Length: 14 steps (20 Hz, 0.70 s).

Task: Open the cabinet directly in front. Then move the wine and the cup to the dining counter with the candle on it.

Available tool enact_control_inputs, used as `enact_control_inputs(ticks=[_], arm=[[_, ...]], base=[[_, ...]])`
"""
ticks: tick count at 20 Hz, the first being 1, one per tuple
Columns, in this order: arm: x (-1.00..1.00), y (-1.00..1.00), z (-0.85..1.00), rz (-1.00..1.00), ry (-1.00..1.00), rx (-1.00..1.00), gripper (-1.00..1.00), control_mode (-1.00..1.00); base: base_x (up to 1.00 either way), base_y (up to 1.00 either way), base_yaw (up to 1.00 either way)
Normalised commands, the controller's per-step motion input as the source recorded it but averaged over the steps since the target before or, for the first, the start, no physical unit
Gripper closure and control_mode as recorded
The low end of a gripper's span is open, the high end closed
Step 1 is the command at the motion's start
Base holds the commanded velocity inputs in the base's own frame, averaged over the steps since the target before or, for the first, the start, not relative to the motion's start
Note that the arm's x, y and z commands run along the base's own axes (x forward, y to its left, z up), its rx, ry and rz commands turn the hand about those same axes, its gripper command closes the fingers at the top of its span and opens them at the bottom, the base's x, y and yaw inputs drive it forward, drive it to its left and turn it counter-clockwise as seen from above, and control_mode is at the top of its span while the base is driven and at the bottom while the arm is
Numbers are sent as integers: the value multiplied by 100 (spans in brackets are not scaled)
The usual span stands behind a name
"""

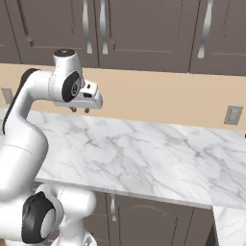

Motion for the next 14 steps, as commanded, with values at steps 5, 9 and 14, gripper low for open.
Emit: enact_control_inputs(ticks=[5,9,14], arm=[[-32,0,9,0,-26,0,-100,-100],[-69,0,40,2,-55,0,-100,-100],[-62,0,42,1,-54,0,-100,-100]], base=[[0,0,0],[0,0,0],[0,0,0]])
